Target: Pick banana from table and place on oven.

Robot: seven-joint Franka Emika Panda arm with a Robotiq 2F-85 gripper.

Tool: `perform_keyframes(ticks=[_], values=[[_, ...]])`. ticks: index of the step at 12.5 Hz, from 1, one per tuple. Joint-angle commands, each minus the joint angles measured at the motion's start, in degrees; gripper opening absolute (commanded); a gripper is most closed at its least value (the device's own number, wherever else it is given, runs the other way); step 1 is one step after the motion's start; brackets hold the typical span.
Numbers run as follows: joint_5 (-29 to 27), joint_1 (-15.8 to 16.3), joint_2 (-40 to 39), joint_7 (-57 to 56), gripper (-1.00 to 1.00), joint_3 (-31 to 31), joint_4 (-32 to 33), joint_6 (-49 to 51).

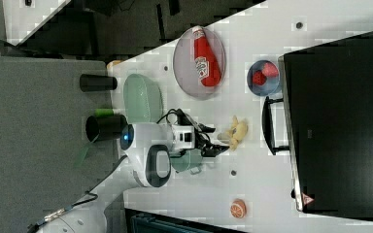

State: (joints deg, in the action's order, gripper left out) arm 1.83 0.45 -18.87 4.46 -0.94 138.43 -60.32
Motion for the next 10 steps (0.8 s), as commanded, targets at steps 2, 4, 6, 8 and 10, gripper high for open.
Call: perform_keyframes(ticks=[2,4,6,8,10], values=[[-0.39,-0.93,-0.08,0.58,0.18,-0.18,0.86,-4.06],[-0.39,-0.92,-0.39,0.58,-0.28,-0.24,0.89,-4.07],[-0.39,-0.93,-0.54,0.58,-0.58,-0.23,0.88,-4.05],[-0.39,-0.92,0.01,0.58,-0.58,-0.31,0.74,-4.02],[-0.39,-0.93,3.84,0.58,-0.58,-0.54,0.44,-3.31]])
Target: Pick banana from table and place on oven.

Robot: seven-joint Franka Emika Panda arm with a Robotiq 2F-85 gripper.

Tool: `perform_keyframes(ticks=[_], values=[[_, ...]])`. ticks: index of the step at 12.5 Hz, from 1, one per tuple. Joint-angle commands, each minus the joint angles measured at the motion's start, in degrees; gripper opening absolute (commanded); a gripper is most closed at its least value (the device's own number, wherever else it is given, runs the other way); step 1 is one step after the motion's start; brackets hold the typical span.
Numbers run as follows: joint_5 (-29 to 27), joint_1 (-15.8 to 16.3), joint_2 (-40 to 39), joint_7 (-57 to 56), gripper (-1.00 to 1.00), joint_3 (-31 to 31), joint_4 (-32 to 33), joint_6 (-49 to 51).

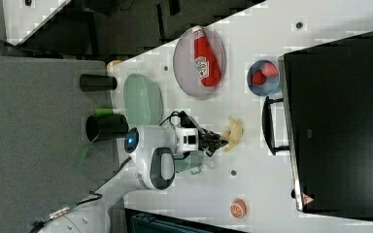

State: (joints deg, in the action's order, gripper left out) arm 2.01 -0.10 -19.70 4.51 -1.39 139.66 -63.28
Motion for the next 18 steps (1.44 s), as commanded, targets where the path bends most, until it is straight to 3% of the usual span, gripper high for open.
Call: perform_keyframes(ticks=[1,4,7,9,12,18], values=[[-0.56,-0.39,8.19,0.53,-0.58,-0.17,-0.88,1.52],[-0.56,-0.42,21.0,0.53,-0.58,-0.27,-4.04,16.38],[-0.56,-0.62,30.24,0.52,-0.58,0.52,-13.01,36.18],[-0.56,-0.83,32.27,0.42,-0.58,2.82,-20.36,46.37],[-0.44,-1.31,30.24,-2.45,-0.58,9.12,-29.0,52.2],[-0.06,-2.11,17.71,-30.31,-0.58,25.5,-37.92,50.85]])
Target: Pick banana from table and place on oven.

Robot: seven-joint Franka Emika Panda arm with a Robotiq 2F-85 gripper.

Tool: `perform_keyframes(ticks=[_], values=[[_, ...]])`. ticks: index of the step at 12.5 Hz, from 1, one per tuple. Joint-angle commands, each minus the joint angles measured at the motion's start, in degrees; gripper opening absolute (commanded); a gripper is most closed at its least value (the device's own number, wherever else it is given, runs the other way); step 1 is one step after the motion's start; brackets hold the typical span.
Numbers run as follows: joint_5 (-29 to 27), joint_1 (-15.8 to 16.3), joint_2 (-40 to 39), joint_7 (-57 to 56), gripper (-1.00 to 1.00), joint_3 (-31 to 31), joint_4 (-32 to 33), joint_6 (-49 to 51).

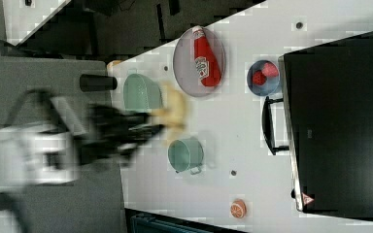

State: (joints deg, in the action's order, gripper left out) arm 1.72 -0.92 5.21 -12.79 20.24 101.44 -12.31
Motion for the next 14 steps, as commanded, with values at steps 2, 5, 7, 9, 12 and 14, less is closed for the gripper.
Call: perform_keyframes(ticks=[2,5,7,9,12,14], values=[[0.22,-1.47,-11.57,-21.73,-0.58,9.19,-0.89,-5.28],[0.17,-1.8,-17.33,-32.03,-0.58,14.7,-0.91,-10.92],[-0.71,-2.2,-20.15,-34.25,-0.58,16.34,-0.72,-11.35],[-2.42,-2.62,-21.47,-34.29,-0.29,16.45,-0.35,-11.39],[-2.52,-2.83,-21.57,-34.31,0.38,16.39,-0.44,-11.98],[-2.52,-2.81,-21.02,-34.31,0.84,16.46,-0.54,-12.22]])
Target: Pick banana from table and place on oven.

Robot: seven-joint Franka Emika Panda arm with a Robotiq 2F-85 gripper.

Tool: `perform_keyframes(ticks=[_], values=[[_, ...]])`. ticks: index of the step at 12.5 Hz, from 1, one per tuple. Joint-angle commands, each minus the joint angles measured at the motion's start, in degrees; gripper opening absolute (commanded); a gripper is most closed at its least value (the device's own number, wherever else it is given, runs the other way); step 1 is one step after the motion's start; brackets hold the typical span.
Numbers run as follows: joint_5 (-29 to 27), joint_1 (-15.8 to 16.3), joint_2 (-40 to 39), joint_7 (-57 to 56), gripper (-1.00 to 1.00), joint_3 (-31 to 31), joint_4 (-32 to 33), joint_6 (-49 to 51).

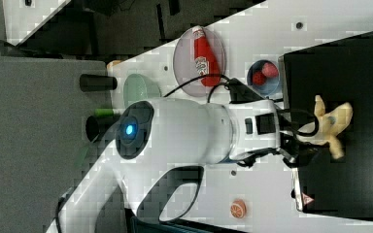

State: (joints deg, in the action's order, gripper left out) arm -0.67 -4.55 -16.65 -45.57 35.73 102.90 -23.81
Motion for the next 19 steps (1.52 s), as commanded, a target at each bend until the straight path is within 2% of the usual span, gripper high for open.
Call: perform_keyframes(ticks=[1,4,6,10,14,16,19], values=[[-0.12,1.01,1.99,-1.5,0.99,0.77,-2.62,-0.74],[1.44,3.22,8.5,-1.45,1.0,-0.97,-4.32,2.16],[3.94,5.26,13.7,1.65,1.0,-3.56,-4.22,8.8],[4.25,8.4,21.06,27.65,1.0,-14.97,-3.81,23.35],[4.25,8.86,22.1,52.0,1.0,-28.52,-3.39,23.18],[4.13,8.86,22.53,58.52,1.0,-31.19,-3.4,22.15],[4.12,8.86,23.45,59.43,1.0,-31.43,-3.38,21.39]])
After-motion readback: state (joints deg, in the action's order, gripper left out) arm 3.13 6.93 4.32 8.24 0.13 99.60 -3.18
